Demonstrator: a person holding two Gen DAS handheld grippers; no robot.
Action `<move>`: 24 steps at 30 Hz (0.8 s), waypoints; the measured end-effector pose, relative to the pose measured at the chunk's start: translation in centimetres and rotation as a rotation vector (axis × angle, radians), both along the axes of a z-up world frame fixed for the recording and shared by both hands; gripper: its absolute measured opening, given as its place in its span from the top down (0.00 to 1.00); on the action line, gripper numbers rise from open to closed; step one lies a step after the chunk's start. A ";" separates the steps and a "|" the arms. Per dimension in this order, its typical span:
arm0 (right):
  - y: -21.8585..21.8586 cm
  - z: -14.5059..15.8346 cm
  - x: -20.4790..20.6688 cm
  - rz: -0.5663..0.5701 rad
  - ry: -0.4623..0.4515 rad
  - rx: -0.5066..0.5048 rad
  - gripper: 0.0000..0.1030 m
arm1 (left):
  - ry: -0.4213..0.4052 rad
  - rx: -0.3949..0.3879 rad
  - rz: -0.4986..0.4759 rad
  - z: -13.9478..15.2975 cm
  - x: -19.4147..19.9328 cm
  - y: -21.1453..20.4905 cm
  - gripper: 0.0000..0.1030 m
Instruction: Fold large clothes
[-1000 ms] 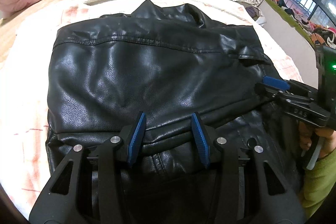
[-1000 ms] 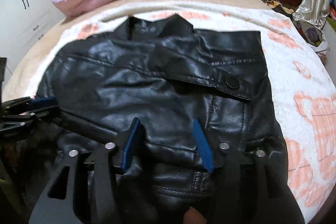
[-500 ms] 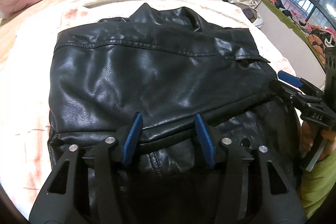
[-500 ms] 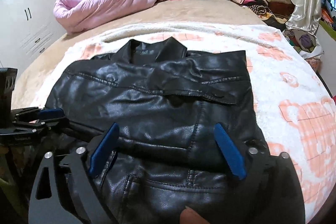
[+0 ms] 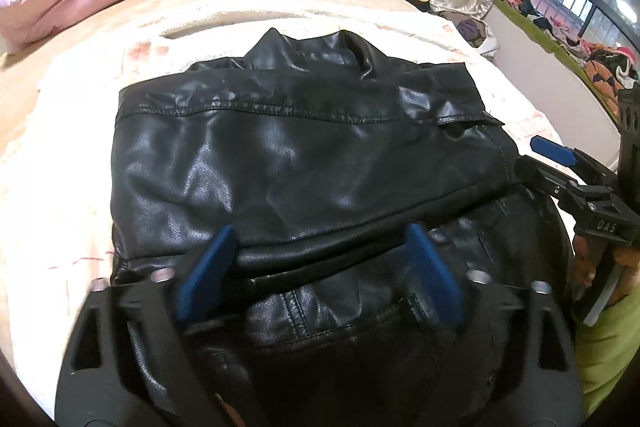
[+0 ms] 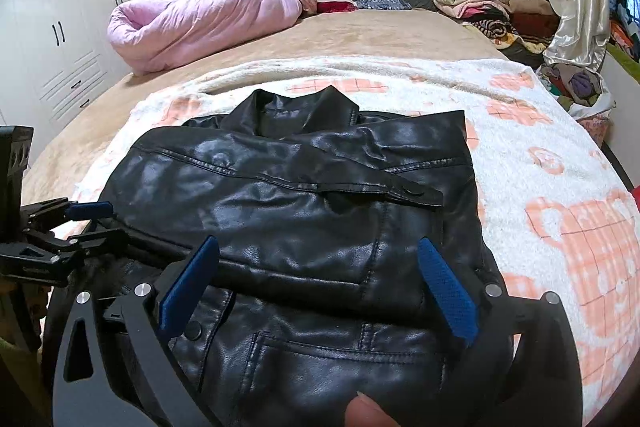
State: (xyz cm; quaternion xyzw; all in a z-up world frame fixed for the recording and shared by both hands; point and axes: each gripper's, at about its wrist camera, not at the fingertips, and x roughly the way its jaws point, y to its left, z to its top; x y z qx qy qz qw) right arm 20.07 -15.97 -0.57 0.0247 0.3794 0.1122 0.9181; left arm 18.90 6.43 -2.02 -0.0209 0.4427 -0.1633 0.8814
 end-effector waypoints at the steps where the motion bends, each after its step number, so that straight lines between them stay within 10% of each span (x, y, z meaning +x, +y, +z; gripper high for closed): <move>1: 0.0 0.1 -0.1 0.000 -0.002 0.002 0.04 | -0.007 0.002 0.002 0.2 -0.1 0.0 0.12; 24: -0.2 2.6 -3.4 -0.047 -0.085 0.059 0.04 | -0.083 0.032 0.029 2.7 -1.8 0.2 0.09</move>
